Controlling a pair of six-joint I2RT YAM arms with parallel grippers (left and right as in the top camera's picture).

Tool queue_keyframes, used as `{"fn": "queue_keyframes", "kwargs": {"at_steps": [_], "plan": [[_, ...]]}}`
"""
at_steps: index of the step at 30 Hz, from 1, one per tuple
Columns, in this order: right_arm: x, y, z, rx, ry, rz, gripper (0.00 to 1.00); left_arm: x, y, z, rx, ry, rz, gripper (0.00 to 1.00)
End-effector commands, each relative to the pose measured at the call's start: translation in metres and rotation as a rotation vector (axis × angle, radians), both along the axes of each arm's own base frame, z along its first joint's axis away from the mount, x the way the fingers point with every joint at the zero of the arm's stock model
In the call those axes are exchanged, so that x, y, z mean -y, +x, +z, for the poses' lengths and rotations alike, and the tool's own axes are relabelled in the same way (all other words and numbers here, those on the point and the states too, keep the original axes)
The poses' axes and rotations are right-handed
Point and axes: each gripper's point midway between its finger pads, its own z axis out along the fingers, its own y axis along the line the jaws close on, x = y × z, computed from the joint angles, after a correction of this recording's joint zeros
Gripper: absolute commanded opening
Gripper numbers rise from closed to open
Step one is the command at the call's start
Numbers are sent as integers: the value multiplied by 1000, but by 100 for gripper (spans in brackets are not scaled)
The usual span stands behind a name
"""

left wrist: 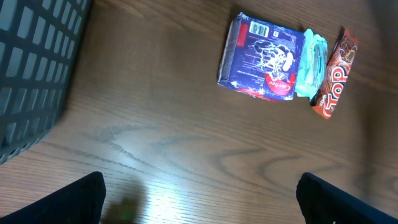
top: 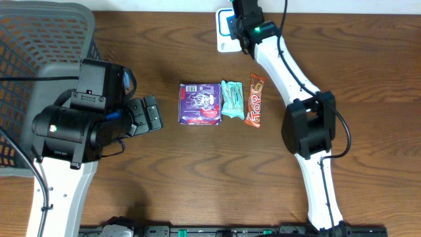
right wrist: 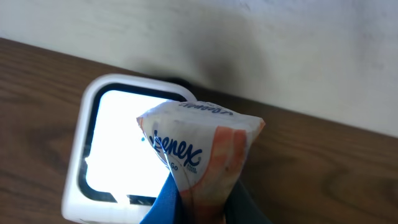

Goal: Scan the item barcode
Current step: 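Carry the tissue pack to the right table edge and release it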

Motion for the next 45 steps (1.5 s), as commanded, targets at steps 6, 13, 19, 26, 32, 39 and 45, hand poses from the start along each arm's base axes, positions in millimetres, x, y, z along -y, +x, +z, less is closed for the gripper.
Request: {"fn": "queue_keyframes", "kwargs": {"at_steps": [6, 13, 19, 26, 32, 39, 45], "plan": [[-11, 1, 14, -16, 143, 91, 1, -3, 0, -1, -4, 19, -2, 98], [-4, 4, 16, 16, 81, 28, 1, -3, 0, -1, -4, 19, -2, 98], [105, -2, 79, 149, -59, -395, 1, -3, 0, -1, -4, 19, -2, 98], [265, -53, 68, -80, -213, -656, 1, -3, 0, -1, -4, 19, -2, 98], [382, -114, 2, -401, -200, -772, 1, -3, 0, -1, -4, 18, -2, 98], [469, -148, -25, -444, 10, -870, 39, -3, 0, -1, -4, 18, -2, 98], [460, -155, -39, -485, 294, -765, 98, -3, 0, -1, -4, 19, -2, 98]]}}
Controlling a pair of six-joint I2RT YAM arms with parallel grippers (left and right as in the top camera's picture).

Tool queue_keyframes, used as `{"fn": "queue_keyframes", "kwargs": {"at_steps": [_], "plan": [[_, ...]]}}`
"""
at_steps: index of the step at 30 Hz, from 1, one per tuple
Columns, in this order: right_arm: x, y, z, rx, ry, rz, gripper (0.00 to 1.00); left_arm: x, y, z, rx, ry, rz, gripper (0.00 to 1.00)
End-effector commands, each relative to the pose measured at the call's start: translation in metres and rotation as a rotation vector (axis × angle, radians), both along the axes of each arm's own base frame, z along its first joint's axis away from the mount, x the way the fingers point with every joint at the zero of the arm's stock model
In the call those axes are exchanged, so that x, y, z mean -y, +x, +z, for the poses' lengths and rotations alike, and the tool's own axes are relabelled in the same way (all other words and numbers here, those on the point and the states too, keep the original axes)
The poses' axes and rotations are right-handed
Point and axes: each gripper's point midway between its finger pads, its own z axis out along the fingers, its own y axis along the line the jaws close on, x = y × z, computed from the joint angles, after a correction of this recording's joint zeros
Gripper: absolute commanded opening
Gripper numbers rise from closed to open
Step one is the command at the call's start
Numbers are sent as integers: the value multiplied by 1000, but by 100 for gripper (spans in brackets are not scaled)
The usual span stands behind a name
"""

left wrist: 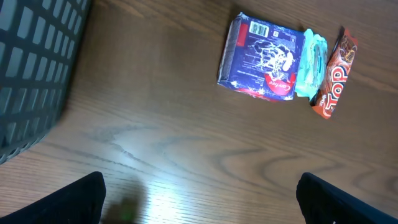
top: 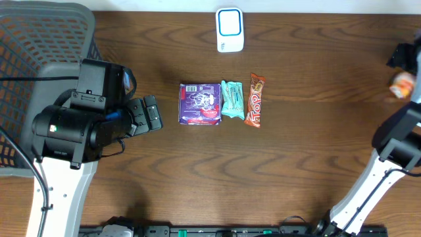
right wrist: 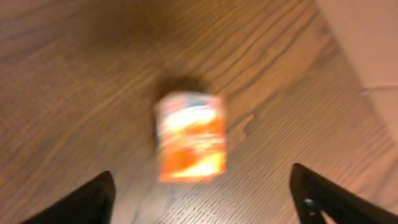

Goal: Scan the item barcode
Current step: 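Carry the tissue pack to the right table edge and release it, then reach the right gripper to the red Top bar and grasp it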

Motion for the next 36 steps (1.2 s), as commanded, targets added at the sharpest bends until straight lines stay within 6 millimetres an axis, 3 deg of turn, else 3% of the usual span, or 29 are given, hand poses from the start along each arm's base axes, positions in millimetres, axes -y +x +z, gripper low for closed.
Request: {"fn": "queue_keyframes", "kwargs": {"at_steps": [1, 4, 8, 10, 13, 19, 22, 25, 27, 30, 36], "plan": [[-41, 9, -19, 61, 272, 92, 99, -3, 0, -1, -4, 18, -2, 98], [-89, 18, -16, 121, 490, 204, 99, -3, 0, -1, -4, 18, -2, 98], [-177, 27, 9, 222, 840, 446, 94, -3, 0, -1, -4, 18, -2, 98], [-223, 17, 21, 207, 991, 548, 94, -3, 0, -1, -4, 18, -2, 98], [-275, -8, 24, 81, 1089, 637, 92, -3, 0, -1, -4, 18, -3, 98], [-360, -42, 15, -190, 1073, 783, 77, -3, 0, -1, -4, 18, -2, 98], [-378, -50, -4, -338, 913, 746, 76, -3, 0, -1, -4, 18, -2, 98], [-369, -50, -26, -454, 611, 596, 75, -3, 0, -1, -4, 18, -2, 98], [-371, -50, -30, -474, 533, 560, 66, -3, 0, -1, -4, 18, -2, 98], [-389, -52, -36, -489, 506, 585, 55, -3, 0, -1, -4, 18, -2, 98], [-421, -55, -54, -510, 495, 600, 52, -3, 0, -1, -4, 18, -2, 98]]}}
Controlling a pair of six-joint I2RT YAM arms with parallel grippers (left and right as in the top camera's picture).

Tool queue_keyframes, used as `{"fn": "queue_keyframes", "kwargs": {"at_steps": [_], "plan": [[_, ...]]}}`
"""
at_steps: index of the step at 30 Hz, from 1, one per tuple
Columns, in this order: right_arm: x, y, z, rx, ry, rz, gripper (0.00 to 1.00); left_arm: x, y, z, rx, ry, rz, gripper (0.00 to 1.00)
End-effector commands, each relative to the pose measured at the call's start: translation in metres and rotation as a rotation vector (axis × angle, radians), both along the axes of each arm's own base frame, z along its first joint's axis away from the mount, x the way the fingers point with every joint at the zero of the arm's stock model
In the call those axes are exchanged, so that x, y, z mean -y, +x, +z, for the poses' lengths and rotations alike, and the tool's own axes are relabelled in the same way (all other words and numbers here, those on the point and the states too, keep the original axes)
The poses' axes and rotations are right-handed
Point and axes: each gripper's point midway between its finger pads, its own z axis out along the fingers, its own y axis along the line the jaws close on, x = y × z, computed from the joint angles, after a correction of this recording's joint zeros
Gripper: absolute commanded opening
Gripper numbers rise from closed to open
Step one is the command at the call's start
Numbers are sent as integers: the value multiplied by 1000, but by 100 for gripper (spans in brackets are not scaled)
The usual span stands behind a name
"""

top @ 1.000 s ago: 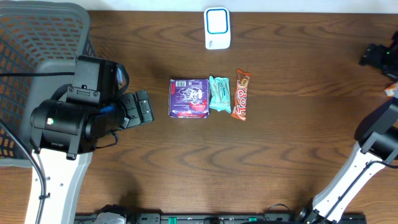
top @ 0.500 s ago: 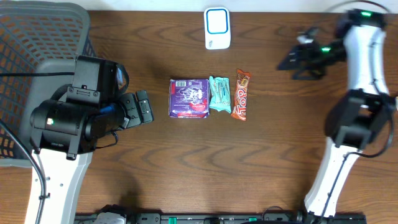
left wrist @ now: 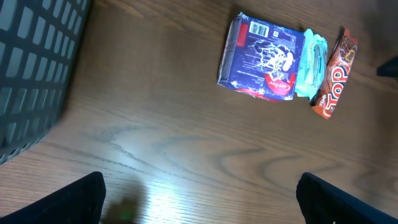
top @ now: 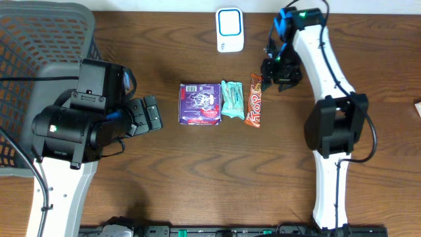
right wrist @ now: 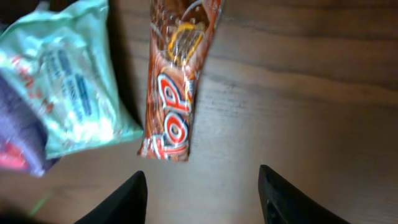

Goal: Scan the item barcode
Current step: 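Reach the right gripper to the red Top bar and grasp it, then lift the red bar and hold it over the scanner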

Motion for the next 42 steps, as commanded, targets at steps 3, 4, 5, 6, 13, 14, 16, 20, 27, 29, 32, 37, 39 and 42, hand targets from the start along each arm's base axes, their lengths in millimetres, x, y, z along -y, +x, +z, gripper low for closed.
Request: {"fn": "queue_keyframes", "kwargs": {"at_steps": [3, 4, 5, 6, 13, 14, 16, 20, 27, 29, 32, 37, 39, 42], "plan": [[-17, -8, -34, -37, -71, -21, 52, -3, 0, -1, -4, 19, -2, 98], [-21, -9, -39, -36, -71, -13, 52, -3, 0, -1, -4, 19, -2, 98], [-25, -9, -46, -34, -75, -11, 52, -3, 0, -1, -4, 19, -2, 98], [-27, -10, -53, -34, -84, -19, 52, -3, 0, -1, -4, 19, -2, 98], [-21, -14, -98, -28, -111, -83, 30, -3, 0, -1, -4, 18, -2, 98], [-21, -15, -103, -28, -106, -72, 22, -3, 0, -1, -4, 19, -2, 98], [-21, -16, -106, -28, -99, -50, 6, -3, 0, -1, -4, 19, -2, 98], [-24, -7, -98, 7, -85, -21, 1, -3, 0, -1, -4, 19, -2, 98], [-48, 76, -12, 325, 12, -8, 1, -3, 0, -1, -4, 18, -2, 98], [-61, 109, 22, 480, 61, -29, 1, -3, 0, -1, -4, 19, -2, 98], [-79, 140, 49, 627, 129, -92, 1, -3, 0, -1, -4, 19, -2, 98], [-114, 174, 62, 771, 237, -158, 1, -3, 0, -1, -4, 19, -2, 98], [-125, 182, 61, 801, 267, -174, 1, -3, 0, -1, -4, 18, -2, 98], [-135, 191, 53, 818, 299, -214, 1, -3, 0, -1, -4, 18, -2, 98]]}}
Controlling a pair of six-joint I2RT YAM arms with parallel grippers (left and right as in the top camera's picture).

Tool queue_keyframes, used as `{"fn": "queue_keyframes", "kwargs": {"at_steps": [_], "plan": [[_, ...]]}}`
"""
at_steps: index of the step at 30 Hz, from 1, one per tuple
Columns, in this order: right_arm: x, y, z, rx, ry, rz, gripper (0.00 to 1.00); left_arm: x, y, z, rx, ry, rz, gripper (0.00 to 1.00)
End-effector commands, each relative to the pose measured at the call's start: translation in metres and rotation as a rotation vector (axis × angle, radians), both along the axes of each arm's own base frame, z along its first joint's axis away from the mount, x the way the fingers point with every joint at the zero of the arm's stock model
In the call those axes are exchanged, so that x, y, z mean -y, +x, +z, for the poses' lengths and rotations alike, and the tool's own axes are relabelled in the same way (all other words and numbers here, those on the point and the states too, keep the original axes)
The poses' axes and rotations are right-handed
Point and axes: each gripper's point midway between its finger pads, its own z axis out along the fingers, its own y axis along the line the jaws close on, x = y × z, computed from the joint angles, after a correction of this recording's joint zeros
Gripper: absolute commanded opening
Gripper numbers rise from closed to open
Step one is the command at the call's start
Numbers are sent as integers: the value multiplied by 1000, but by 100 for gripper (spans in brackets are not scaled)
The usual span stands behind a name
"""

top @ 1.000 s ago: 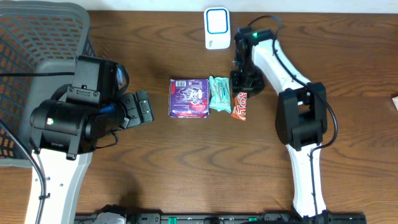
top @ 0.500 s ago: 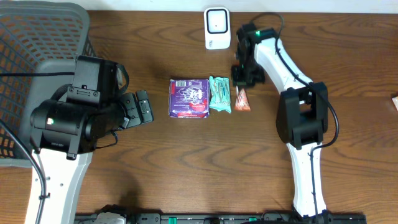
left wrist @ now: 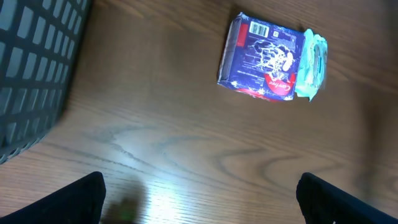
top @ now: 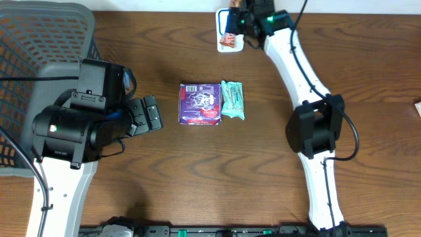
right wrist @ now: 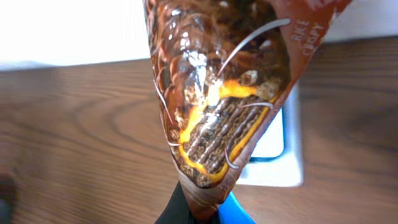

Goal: Scan the item barcode
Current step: 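Lift the red bar and hold it over the scanner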

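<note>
My right gripper (right wrist: 202,208) is shut on the end of the brown chocolate bar (right wrist: 217,87), holding it over the white barcode scanner (right wrist: 277,158) at the table's far edge. From overhead the bar (top: 229,27) covers most of the scanner (top: 222,45), with my right gripper (top: 245,20) beside it. The purple packet (top: 200,103) and the mint packet (top: 232,99) lie side by side mid-table. My left gripper (left wrist: 202,202) is open above bare wood, left of the purple packet (left wrist: 261,57).
A grey mesh basket (top: 26,72) stands at the far left, under my left arm. A small object (top: 418,103) shows at the right edge of the table.
The chocolate bar has left its place right of the mint packet. My right gripper, then open over it, is now shut on it at the scanner. The left arm has not moved.
My right gripper held a tissue pack at the scanner. Then it was open at the far right of the table with the pack lying below it. Then it hung open over the chocolate bar. Now it holds that bar over the scanner.
</note>
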Motion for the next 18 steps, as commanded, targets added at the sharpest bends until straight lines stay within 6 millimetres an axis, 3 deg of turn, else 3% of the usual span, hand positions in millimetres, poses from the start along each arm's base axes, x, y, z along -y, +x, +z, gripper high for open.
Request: {"fn": "queue_keyframes", "kwargs": {"at_steps": [1, 6, 10, 12, 18], "plan": [[-19, 4, -24, -36, 63, -41, 1, -3, 0, -1, -3, 18, -2, 98], [-9, 12, -18, -13, 66, -64, 1, -3, 0, -1, -3, 18, -2, 98], [23, 17, 0, -12, 63, -114, 1, -3, 0, -1, -4, 18, -2, 98], [52, 18, 9, -21, 44, -157, 1, -3, 0, -1, -3, 18, -2, 98], [184, 4, 28, -78, -131, -363, 1, -3, 0, -1, -3, 18, -2, 98]]}}
